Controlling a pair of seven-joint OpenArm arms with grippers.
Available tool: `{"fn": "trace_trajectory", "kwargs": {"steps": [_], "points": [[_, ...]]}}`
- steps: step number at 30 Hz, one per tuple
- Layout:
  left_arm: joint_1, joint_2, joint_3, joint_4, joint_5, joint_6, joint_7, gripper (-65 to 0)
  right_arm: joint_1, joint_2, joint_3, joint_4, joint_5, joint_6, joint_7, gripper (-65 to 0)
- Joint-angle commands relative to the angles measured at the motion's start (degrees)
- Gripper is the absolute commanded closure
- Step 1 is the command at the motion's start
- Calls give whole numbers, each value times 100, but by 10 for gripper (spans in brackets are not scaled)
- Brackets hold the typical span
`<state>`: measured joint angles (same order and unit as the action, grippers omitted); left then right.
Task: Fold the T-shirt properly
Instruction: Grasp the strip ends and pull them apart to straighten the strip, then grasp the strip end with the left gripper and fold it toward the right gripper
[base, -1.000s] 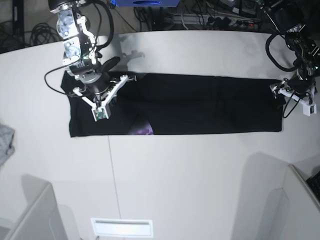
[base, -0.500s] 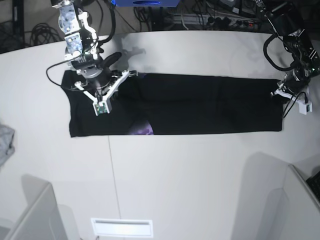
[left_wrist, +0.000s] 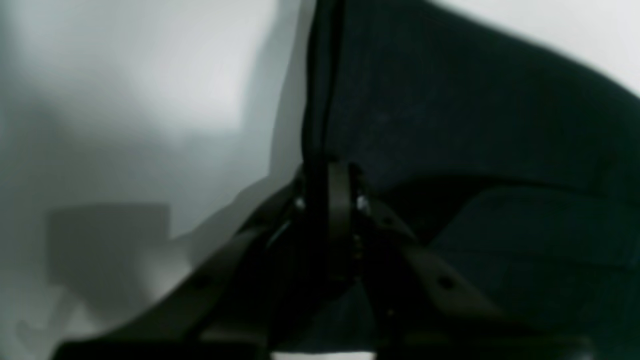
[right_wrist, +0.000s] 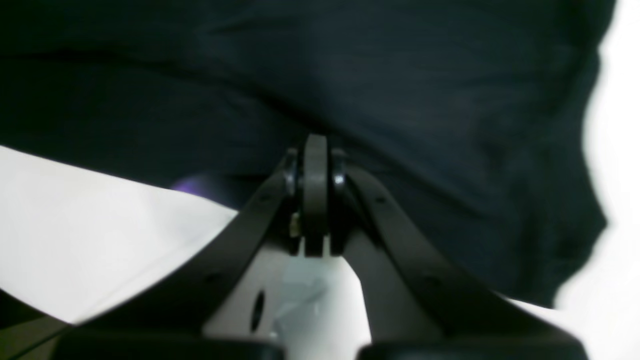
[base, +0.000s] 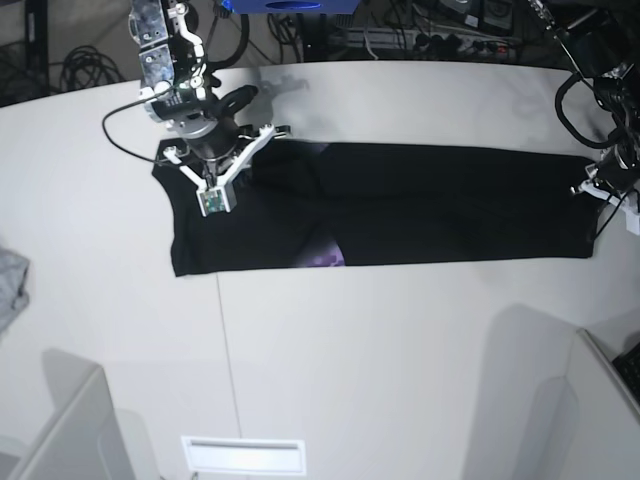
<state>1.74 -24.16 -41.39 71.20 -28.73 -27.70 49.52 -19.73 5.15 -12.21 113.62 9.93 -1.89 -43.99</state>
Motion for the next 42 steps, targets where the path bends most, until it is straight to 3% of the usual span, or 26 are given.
{"fn": "trace_trajectory", "kwargs": {"steps": [1, 9, 18, 26, 30, 37, 42], "points": [[-29, -164, -42, 287, -85, -21, -95, 0, 25, -9, 30, 97, -4, 9, 122, 0], [578, -94, -15, 1834, -76, -12, -77, 0, 34, -9, 56, 97, -4, 9, 122, 0], [947, 469, 81, 2942, -76, -12, -42, 0, 61, -97, 65, 88, -4, 9, 122, 0], [1097, 847, 934, 3460, -76, 6, -42, 0, 61, -167, 65, 88, -13, 9, 122, 0], [1070, 865, 1444, 3478, -76, 41, -42, 0, 52, -167, 73, 79, -22, 9, 122, 0], [1017, 873, 2394, 3487, -85, 612, -68, 0, 34, -167, 73, 79, -31, 9, 122, 0], [903, 1058, 2921, 3469, -85, 814, -77, 0, 43, -176, 214, 79, -13, 9, 122, 0]]}}
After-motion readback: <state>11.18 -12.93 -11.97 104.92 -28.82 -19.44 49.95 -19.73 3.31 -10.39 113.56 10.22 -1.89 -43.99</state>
